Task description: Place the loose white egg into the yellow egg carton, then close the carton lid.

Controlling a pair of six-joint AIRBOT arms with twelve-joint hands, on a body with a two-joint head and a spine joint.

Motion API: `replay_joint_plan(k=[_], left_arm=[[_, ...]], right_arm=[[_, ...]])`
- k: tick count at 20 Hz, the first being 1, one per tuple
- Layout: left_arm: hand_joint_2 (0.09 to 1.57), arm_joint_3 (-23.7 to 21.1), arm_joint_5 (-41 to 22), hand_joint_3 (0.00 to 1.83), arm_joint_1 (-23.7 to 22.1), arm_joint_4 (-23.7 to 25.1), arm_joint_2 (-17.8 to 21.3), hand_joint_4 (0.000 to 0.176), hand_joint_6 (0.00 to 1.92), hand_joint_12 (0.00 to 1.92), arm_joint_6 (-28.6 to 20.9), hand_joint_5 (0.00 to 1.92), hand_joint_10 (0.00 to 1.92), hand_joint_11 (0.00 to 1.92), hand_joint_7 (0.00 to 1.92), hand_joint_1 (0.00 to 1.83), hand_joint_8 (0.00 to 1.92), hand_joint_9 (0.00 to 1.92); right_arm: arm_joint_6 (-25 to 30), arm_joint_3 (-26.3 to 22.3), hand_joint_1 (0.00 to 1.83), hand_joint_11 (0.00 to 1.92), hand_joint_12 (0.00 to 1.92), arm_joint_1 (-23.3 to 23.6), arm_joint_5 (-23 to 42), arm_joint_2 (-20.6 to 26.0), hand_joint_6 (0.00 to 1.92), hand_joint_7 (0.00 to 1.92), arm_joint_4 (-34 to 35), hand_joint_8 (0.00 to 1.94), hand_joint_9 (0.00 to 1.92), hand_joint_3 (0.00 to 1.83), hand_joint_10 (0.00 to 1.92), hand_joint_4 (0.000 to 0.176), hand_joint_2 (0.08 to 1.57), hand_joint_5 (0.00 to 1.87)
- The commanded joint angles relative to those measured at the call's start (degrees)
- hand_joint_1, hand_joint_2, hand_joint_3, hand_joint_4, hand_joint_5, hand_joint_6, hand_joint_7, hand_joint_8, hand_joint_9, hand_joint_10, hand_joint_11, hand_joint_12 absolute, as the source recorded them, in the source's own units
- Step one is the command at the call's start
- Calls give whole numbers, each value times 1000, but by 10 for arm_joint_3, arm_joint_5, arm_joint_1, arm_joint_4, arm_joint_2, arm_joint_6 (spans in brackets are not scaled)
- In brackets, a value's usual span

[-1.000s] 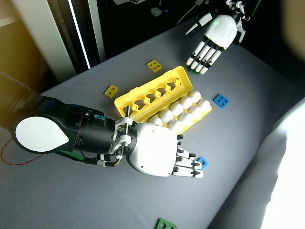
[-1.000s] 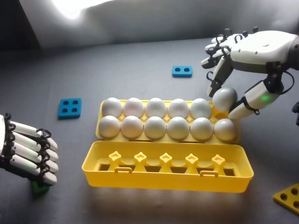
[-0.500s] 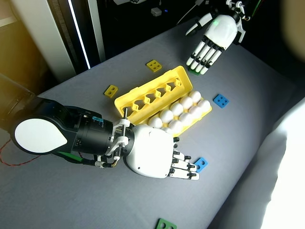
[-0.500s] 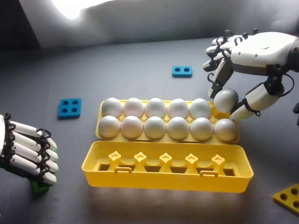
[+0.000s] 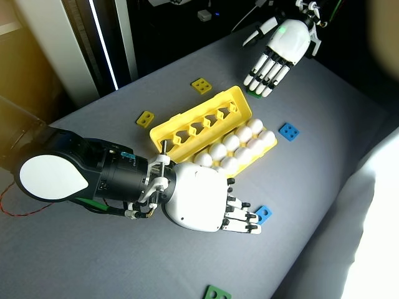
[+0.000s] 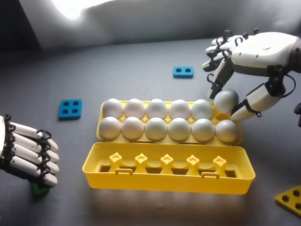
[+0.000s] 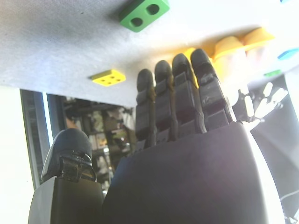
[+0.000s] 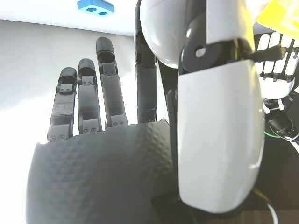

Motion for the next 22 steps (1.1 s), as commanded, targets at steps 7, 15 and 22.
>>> replay_joint_plan(k=[7, 15, 22], left_arm=[[1234, 4, -33, 0, -1, -35, 4, 0, 4, 492, -1, 341, 10, 0, 307, 0, 6, 241], [1232, 3, -33, 0, -1, -32, 4, 0, 6, 495, -1, 347, 9, 0, 304, 0, 9, 239], [1232, -8, -18, 3, 2, -30, 4, 0, 5, 409, -2, 315, 3, 0, 272, 0, 7, 199]], right_arm=[[0, 1, 839, 0, 0, -1, 56, 5, 1, 264, 13, 0, 46, 0, 0, 176, 877, 700], [-5, 2, 856, 0, 0, -4, 60, 4, 5, 275, 13, 5, 51, 0, 5, 176, 772, 608], [-14, 2, 781, 0, 0, 16, 84, 16, 0, 217, 13, 0, 31, 0, 0, 176, 757, 596]])
